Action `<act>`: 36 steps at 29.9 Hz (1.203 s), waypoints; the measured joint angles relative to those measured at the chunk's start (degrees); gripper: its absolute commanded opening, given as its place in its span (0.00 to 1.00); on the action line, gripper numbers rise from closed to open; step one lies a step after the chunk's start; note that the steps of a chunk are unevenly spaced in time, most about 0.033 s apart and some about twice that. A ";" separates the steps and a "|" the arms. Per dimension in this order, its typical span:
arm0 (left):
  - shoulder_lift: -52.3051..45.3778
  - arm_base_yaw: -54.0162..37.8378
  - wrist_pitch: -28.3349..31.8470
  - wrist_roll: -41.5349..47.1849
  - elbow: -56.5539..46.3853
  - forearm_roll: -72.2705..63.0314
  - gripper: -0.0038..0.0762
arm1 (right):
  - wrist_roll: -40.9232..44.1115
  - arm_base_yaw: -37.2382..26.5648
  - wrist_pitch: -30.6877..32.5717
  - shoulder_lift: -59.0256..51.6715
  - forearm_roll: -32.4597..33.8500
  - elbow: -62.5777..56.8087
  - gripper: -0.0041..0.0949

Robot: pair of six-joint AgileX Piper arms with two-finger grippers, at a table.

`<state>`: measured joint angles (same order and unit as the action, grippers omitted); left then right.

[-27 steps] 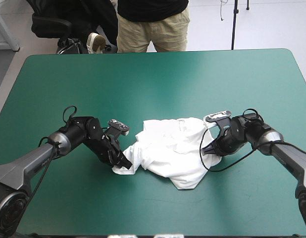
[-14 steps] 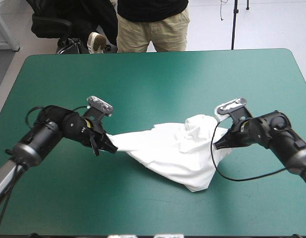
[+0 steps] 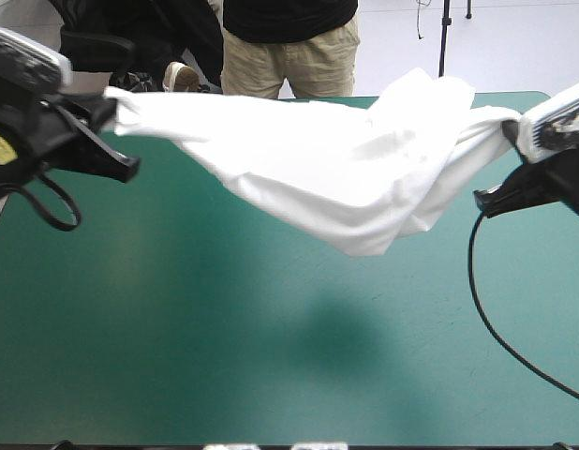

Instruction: Fold the cloth

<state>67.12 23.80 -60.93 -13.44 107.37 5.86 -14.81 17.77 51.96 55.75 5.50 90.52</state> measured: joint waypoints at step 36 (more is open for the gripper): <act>-0.17 0.02 1.47 9.05 -29.72 5.24 0.03 | 2.57 0.00 0.57 -2.76 -8.22 -25.61 0.03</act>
<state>66.95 23.81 -59.46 -4.38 77.66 11.09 -12.24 17.77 52.52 52.99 -2.72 64.91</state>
